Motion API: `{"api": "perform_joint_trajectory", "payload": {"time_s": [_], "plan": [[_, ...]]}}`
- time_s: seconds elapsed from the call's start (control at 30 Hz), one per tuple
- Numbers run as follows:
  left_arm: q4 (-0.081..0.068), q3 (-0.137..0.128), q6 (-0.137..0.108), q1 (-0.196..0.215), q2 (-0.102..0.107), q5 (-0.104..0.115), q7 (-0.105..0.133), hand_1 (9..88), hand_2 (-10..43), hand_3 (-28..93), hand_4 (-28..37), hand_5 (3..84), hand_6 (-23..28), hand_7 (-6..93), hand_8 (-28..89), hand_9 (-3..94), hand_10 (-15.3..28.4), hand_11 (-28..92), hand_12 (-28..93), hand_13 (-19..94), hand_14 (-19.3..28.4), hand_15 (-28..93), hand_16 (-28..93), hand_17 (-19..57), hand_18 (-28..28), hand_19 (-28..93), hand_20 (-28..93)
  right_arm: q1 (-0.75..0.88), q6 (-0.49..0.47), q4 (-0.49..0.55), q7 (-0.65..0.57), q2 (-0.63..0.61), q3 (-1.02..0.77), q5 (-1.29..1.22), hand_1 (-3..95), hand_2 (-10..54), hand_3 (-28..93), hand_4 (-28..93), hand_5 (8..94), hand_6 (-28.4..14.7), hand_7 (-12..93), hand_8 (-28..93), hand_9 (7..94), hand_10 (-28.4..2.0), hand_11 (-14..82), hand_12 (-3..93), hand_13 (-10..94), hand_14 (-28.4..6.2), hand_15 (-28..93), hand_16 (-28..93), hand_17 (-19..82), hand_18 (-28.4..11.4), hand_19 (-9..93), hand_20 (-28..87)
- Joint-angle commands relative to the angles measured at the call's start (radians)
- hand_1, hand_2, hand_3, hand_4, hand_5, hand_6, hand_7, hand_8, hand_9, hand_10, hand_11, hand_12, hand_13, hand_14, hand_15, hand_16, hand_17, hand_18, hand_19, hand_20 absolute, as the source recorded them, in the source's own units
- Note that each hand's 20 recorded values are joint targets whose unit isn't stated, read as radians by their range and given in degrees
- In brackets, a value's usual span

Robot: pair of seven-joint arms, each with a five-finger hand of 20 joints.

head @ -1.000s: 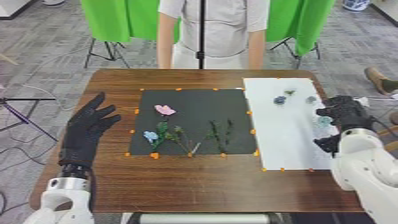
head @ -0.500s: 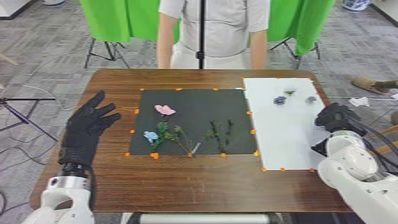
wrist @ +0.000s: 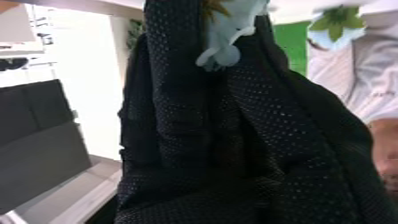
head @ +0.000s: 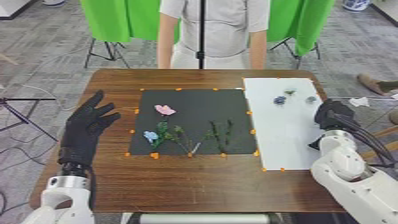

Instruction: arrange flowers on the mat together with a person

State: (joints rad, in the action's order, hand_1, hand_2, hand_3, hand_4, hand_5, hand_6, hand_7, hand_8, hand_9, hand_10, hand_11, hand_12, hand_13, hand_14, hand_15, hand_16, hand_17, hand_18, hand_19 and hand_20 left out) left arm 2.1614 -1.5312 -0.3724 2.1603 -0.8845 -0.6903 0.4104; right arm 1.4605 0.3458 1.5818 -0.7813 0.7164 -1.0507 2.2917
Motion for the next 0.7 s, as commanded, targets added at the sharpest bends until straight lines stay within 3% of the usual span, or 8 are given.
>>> {"api": "perform_joint_trajectory", "payload": {"time_s": [0.03, 0.2, 0.43, 0.53, 0.7], "plan": [[-0.002, -0.011, -0.008, 0.013, -0.01, 0.001, -0.009, 26.0, 5.9, 79, -25.7, 36.8, 5.5, 11.6, -9, 37.3, 18.2, 24, 10, 29, 27.6, 56, -9, -6.2, 27.0, 54, 26, 0.058, 0.085, 0.07, -0.029, 0.027, -0.052, 0.069, 68.7, -9.5, 64, -28, 85.0, 2.9, 23, 3, 84.8, -5.5, 8.0, 30.9, 84, 1.0, 25, 38, 38, 1.2, 93, -8], [0.005, -0.022, -0.017, 0.035, -0.009, 0.007, -0.001, 25.9, 5.8, 79, -25.7, 36.9, 5.5, 11.6, -9, 37.3, 18.2, 24, 10, 29, 27.6, 56, -9, -6.2, 27.0, 54, 26, 0.037, 0.136, 0.202, 0.044, 0.024, -0.035, 0.066, 69.3, -9.5, 64, -28, 86.0, 2.8, 24, 3, 86.6, -5.0, 8.3, 30.9, 86, 1.4, 26, 39, 40, 2.2, 93, -6], [0.011, -0.03, -0.024, 0.054, -0.007, 0.011, 0.006, 25.9, 5.8, 79, -25.7, 36.7, 5.4, 11.6, -9, 37.3, 18.2, 24, 10, 29, 27.7, 56, -9, -6.2, 27.0, 54, 26, -0.12, 0.117, 0.351, 0.219, 0.066, 0.14, -0.005, 69.2, -9.5, 65, -28, 86.5, 2.8, 23, 4, 86.9, -4.8, 8.4, 31.2, 86, 1.5, 26, 40, 40, 2.1, 93, -6], [0.012, -0.034, -0.024, 0.056, -0.008, 0.009, 0.006, 25.9, 5.8, 79, -25.7, 36.7, 5.5, 11.6, -9, 37.3, 18.2, 24, 10, 29, 27.7, 56, -9, -6.2, 27.0, 54, 26, -0.215, 0.09, 0.358, 0.293, 0.116, 0.257, -0.03, 69.2, -9.5, 65, -28, 86.4, 2.7, 23, 4, 86.7, -4.9, 8.5, 31.6, 86, 1.4, 26, 41, 40, 2.1, 93, -5], [0.013, -0.039, -0.024, 0.056, -0.007, 0.011, 0.01, 25.8, 5.8, 79, -25.7, 36.7, 5.4, 11.7, -9, 37.3, 18.2, 24, 10, 29, 27.7, 56, -9, -6.1, 26.9, 54, 26, -0.365, 0.06, 0.282, 0.359, 0.227, 0.456, -0.023, 69.2, -9.5, 65, -28, 86.3, 2.7, 23, 4, 86.6, -5.0, 8.3, 31.6, 86, 1.5, 26, 41, 40, 2.1, 93, -5]]}}
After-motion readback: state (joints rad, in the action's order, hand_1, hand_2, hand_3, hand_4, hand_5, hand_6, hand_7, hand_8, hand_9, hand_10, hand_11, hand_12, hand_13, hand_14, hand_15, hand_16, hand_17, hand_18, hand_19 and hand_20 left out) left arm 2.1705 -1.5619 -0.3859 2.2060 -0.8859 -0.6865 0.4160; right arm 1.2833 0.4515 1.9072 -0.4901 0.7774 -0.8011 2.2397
